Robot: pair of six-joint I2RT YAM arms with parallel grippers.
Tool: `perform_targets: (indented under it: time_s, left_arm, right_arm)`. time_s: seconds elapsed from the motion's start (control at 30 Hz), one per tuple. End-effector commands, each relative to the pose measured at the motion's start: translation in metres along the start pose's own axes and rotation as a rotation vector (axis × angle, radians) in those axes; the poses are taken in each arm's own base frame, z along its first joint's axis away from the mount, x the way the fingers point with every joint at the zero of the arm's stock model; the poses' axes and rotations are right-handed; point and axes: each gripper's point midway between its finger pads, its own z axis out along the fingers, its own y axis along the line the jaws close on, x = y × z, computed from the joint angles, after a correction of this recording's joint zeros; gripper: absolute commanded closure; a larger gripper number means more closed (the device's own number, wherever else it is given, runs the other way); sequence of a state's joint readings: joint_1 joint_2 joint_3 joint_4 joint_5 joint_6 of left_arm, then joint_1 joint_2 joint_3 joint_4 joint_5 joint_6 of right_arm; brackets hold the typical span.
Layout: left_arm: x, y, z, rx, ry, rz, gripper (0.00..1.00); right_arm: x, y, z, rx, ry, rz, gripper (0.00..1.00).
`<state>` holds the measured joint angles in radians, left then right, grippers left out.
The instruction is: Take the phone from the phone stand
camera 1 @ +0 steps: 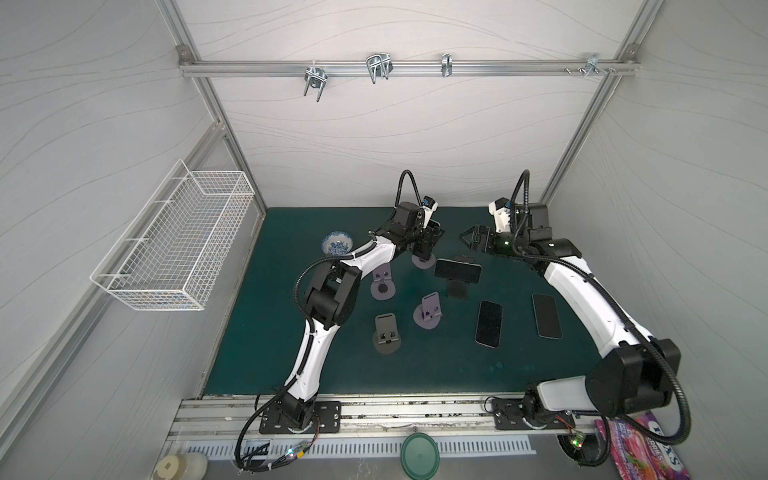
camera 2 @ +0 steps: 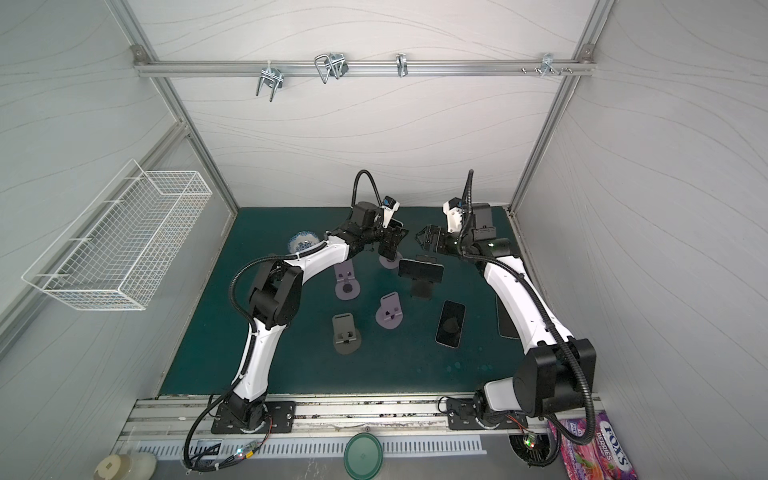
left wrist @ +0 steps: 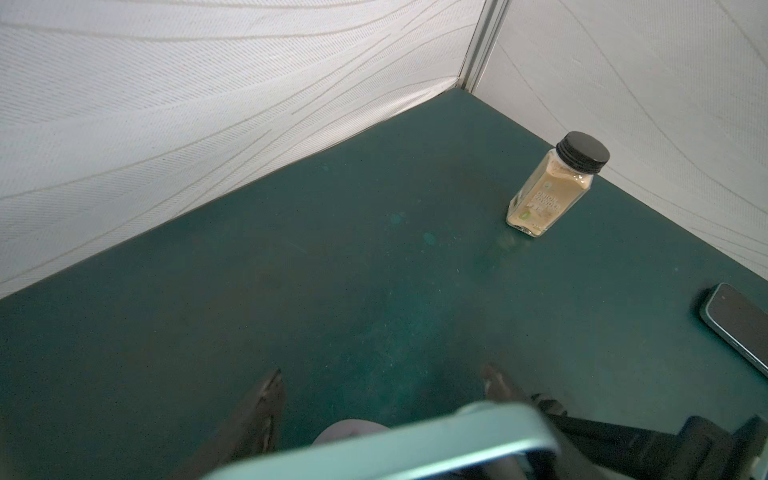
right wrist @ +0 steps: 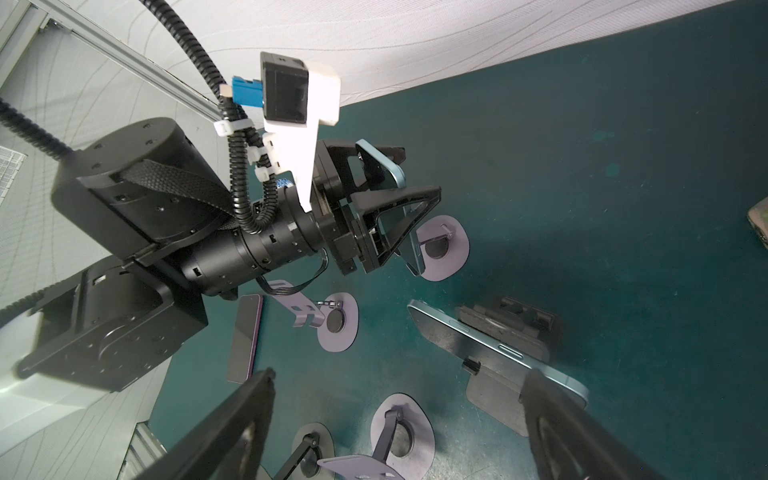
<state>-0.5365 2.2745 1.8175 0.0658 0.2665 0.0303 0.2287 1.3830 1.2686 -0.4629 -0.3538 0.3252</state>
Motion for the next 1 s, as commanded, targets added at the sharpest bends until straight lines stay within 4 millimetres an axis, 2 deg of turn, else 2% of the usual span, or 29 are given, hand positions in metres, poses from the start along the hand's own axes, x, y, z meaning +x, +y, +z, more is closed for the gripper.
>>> perform_targets:
  time_s: [0.0,0.3,0.6,0.97]
  left_arm:
    - [-0.050,-0.004,-0.013,0.011,-0.121,0.042,0.41]
    - [-0.064,-0.004,-0.021,-0.001,-0.149,0.042,0.41]
    - [-0.084,-0.008,-0.036,-0.001,-0.181,0.048,0.43]
    - [-0.107,-0.014,-0.057,-0.001,-0.221,0.046,0.43]
  right_arm:
    - [-0.006,0.005,-0.005,-0.013,-0.011,0.000,0.06]
    - [-0.007,0.008,-0.007,-0.020,-0.007,-0.001,0.08]
    - [-0.004,0.010,-0.011,-0.021,-0.003,0.007,0.10]
    - [-0.010,0.020,-0.018,-0.031,-0.016,-0.008,0.12]
